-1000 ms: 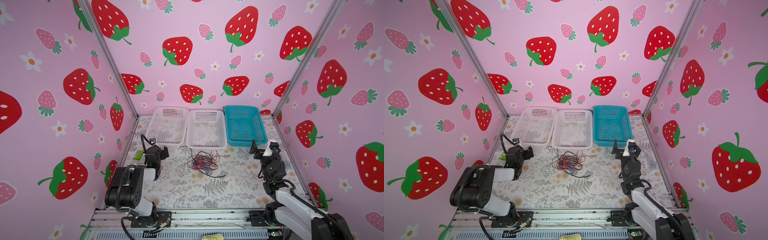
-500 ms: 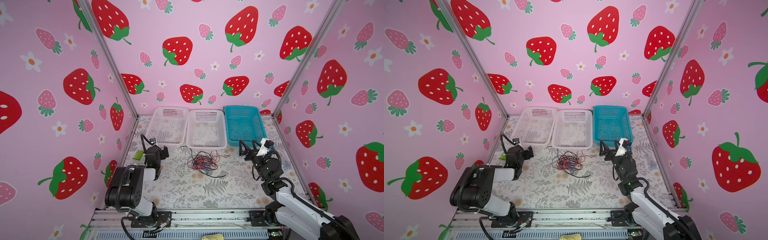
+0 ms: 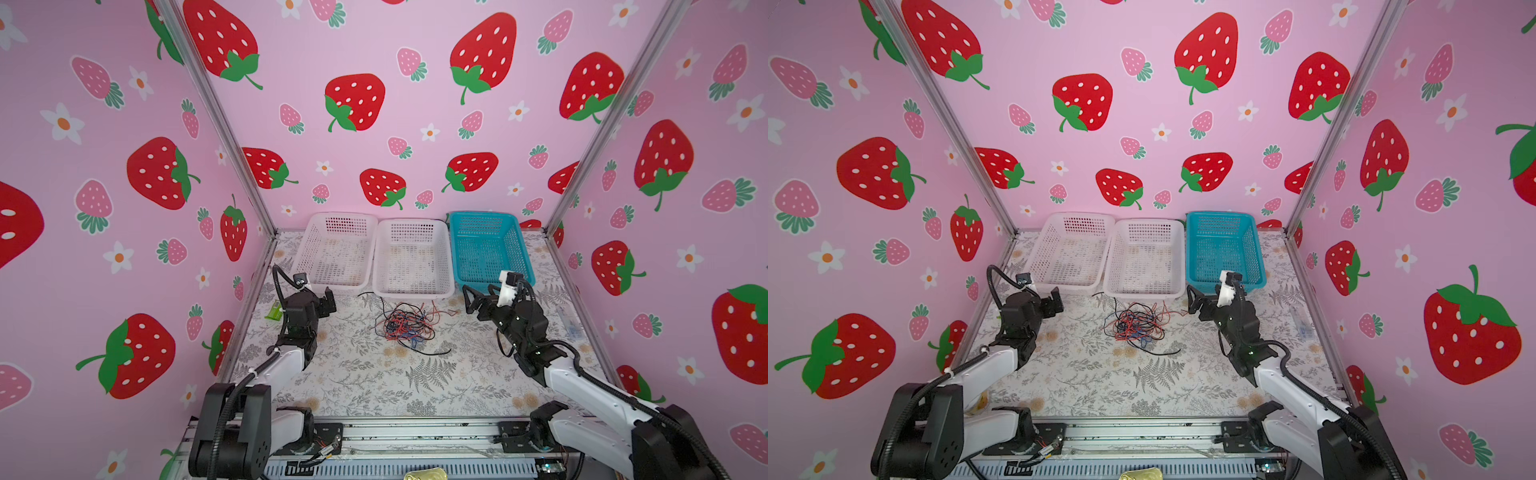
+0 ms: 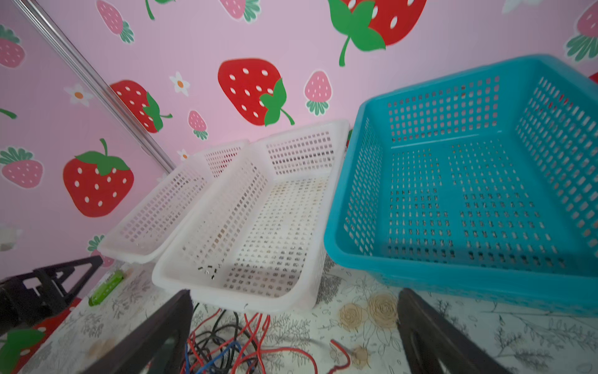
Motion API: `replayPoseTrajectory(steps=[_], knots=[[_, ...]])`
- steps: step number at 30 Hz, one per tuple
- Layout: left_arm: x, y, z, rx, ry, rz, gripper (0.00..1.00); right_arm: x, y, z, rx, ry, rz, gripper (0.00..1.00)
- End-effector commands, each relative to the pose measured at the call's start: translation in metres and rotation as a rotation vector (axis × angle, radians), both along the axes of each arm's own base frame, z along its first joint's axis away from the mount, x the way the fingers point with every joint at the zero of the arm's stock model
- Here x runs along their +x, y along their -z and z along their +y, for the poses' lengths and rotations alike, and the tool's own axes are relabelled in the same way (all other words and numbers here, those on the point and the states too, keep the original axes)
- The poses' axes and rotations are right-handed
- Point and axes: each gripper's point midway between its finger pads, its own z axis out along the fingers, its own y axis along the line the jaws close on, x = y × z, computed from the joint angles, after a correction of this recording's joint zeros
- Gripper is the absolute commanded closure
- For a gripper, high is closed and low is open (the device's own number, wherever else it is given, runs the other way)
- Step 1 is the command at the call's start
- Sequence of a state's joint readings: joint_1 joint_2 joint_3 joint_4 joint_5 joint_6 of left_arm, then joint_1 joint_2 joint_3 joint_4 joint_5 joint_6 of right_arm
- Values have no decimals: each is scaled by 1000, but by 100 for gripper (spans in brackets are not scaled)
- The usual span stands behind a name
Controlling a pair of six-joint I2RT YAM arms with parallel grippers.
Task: Untangle the cables
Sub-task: 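Move the right gripper down onto the wire tangle while the left gripper reaches toward it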
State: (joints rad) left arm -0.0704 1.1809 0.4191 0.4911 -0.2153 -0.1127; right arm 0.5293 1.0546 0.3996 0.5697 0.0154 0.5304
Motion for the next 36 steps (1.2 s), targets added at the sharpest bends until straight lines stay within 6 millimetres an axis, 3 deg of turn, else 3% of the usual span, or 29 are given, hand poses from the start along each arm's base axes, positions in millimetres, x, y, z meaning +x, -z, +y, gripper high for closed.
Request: replayPoseTrajectory(steps=[1,9,12,14,17,20,29,36], knots=[[-10,-11,-16,9,36,4,1,1,5,11,-19,-32,52,1],[-34,-56,-41,-190,94,21,1,-10,21,34,-121,-99,68,1],[-54,-75,-30,-376,-24,-22,1,-14,24,43,-139,-137,66,1],[-70,-76,-19,-526,-142,-23,1,-16,25,50,-148,-167,62,0],[-75,-90,-41,-532,4,-20,1,-22,26,63,-164,-220,53,3],[-73,-89,-48,-540,20,30,1,-31,26,81,-173,-297,44,8],[-77,-79,-51,-295,47,295,1,-43,27,138,-98,-461,142,17],[-86,-70,-78,-305,185,308,1,-46,60,164,-124,-509,218,21]])
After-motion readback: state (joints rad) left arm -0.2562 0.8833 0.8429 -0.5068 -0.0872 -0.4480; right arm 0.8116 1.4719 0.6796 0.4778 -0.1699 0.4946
